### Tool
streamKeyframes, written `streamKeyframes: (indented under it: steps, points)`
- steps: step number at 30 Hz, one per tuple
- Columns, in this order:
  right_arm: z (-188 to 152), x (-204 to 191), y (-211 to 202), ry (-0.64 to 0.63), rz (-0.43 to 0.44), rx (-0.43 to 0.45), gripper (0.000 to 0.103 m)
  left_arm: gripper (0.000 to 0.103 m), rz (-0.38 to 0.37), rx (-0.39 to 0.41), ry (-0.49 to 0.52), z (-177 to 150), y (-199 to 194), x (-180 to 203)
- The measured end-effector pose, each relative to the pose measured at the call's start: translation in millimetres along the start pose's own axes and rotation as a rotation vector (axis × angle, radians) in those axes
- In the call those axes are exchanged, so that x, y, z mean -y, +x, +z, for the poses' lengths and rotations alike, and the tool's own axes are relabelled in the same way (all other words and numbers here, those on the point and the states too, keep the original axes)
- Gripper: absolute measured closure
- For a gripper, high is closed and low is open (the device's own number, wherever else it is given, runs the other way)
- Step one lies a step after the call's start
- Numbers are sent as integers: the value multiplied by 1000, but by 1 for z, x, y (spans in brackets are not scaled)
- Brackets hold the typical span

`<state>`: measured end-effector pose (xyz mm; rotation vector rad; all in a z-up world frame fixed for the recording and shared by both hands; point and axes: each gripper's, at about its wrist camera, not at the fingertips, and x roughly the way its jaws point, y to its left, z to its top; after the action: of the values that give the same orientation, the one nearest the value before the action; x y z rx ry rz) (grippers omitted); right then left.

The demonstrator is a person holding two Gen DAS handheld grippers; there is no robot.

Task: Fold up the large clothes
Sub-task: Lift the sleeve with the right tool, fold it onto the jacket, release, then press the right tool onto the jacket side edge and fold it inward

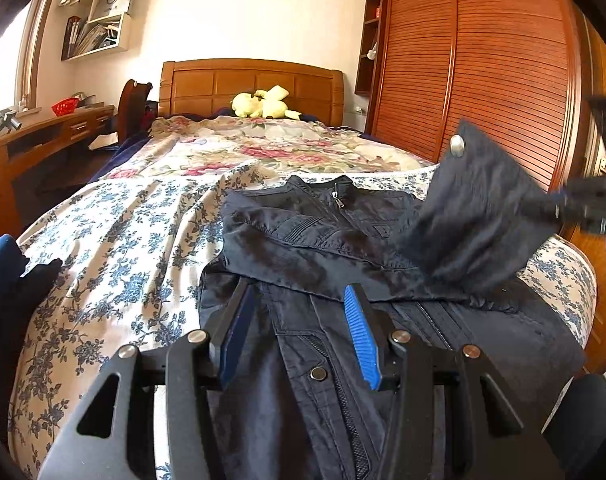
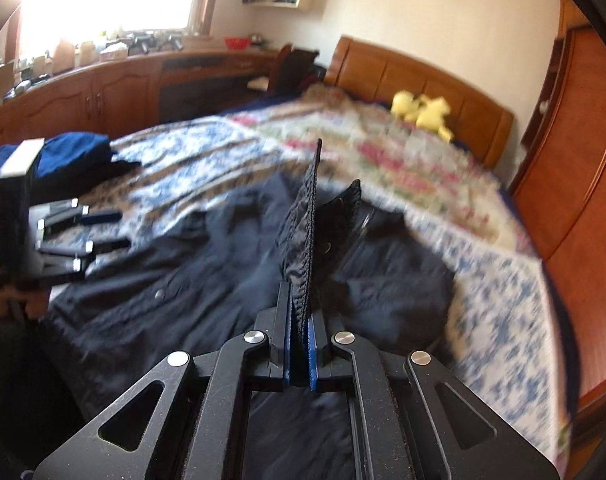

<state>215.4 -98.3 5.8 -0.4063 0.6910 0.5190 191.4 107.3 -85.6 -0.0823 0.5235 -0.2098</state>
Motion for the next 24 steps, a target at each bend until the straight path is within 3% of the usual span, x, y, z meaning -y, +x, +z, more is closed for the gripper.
streamKeyframes:
  steps: [8, 10, 12, 13, 18, 24]
  points:
    - [-27, -17, 11, 49, 78, -57, 97, 57, 5, -4, 2, -2, 2, 1]
    - [-26, -20, 10, 62, 87, -58, 86, 57, 0, -2, 8, -2, 1, 3]
    - [-27, -21, 6, 68, 86, -47, 58, 57, -1, 1, 12, -2, 0, 4]
    - [-29, -19, 3, 76, 90, -36, 55, 57, -2, 3, 14, -2, -1, 5]
    - [-34, -16, 4, 80, 84, -35, 55, 57, -6, -1, 20, -3, -1, 7]
    - [-51, -9, 32, 103, 68, -90, 55, 57, -4, -15, 38, -7, 2, 10]
